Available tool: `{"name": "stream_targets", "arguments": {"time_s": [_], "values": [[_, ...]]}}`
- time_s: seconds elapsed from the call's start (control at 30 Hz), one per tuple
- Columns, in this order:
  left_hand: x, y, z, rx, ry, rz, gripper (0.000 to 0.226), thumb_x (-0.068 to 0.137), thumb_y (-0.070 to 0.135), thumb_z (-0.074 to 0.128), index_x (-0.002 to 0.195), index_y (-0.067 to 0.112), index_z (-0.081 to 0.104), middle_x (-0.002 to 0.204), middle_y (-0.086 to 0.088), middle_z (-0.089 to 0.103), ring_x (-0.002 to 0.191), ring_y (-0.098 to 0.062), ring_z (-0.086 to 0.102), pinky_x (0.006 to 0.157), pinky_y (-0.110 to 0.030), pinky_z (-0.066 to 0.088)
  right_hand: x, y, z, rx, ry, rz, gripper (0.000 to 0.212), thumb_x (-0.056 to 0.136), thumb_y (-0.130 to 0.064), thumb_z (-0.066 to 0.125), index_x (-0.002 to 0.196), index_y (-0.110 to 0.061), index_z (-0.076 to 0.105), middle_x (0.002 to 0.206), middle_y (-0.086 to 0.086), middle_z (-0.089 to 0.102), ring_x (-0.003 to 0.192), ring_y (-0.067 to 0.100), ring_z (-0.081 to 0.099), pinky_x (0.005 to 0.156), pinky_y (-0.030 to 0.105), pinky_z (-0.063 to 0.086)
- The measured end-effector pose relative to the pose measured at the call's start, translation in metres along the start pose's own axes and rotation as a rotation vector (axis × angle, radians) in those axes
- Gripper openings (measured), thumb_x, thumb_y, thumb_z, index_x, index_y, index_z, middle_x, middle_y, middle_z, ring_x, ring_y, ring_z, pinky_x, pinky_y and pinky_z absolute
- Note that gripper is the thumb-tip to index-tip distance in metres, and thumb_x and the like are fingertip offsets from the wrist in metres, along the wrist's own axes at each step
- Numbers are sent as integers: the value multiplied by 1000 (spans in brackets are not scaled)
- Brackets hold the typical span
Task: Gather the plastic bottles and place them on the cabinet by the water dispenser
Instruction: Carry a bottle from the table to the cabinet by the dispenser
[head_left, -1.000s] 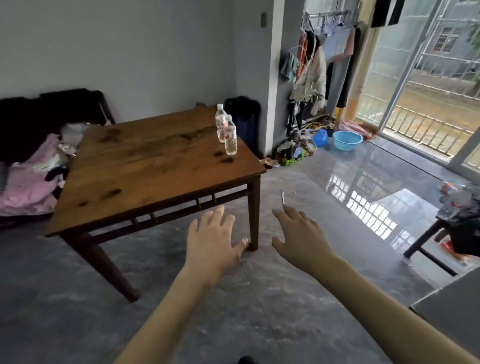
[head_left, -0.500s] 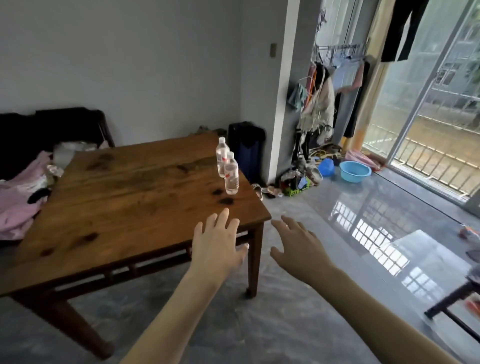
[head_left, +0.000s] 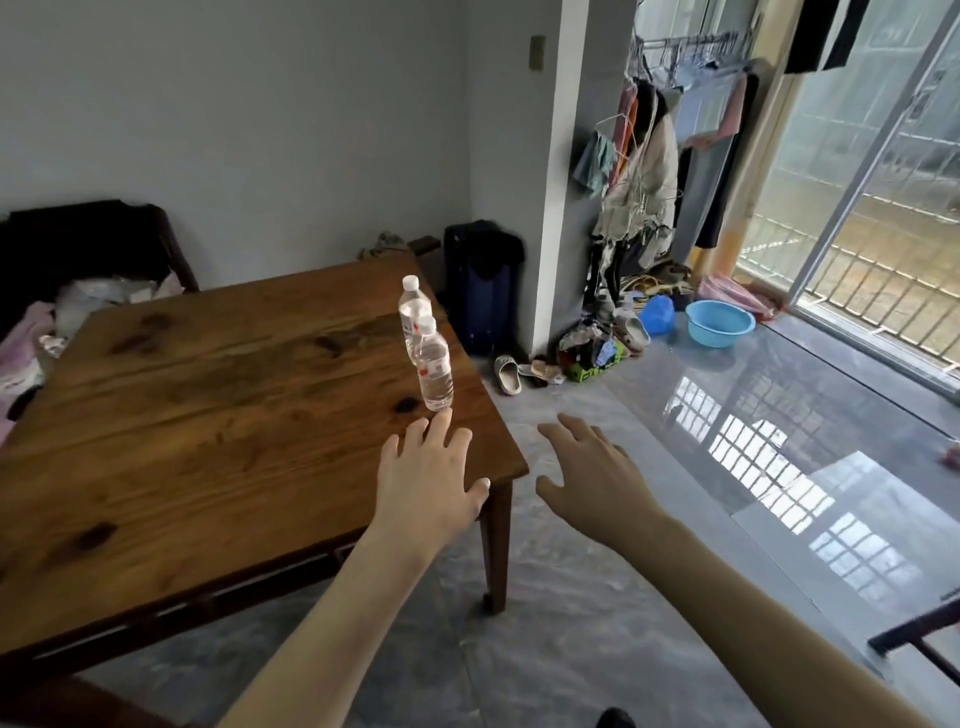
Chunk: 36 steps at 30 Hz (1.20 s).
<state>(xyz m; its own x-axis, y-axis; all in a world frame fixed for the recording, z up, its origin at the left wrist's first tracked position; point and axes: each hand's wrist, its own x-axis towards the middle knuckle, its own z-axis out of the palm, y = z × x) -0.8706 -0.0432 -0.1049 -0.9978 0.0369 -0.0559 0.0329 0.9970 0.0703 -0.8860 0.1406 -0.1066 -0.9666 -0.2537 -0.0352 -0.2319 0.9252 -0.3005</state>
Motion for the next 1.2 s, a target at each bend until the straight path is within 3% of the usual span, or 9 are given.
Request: {"name": "stream_targets", "arguments": {"time_s": [0.57,0.87,1.2], "values": [[236,130,-6,-35,-4,-99,66,97,58,49,154,28,33,168,-1,16,154,-24,18,122,-49,23,216,181,-72,-54,-66,-170,59,92,-36,57,145,-19,39,153,3,34,135,26,41,103,38,39],[330,117,8,-55,-11,-232,63,97,57,50,151,28,39,167,0,23,152,-23,25,119,-45,29,331,218,-65,-51,-155,-276,58,88,-36,58,141,-19,43,150,5,37,139,28,35,105,45,42],[468,76,10,-143,-3,-414,62,96,61,48,150,30,39,166,2,23,151,-23,27,117,-46,32,510,196,-80,-111,-226,-423,60,92,-36,55,147,-21,38,154,4,35,138,27,38,108,41,38]]}}
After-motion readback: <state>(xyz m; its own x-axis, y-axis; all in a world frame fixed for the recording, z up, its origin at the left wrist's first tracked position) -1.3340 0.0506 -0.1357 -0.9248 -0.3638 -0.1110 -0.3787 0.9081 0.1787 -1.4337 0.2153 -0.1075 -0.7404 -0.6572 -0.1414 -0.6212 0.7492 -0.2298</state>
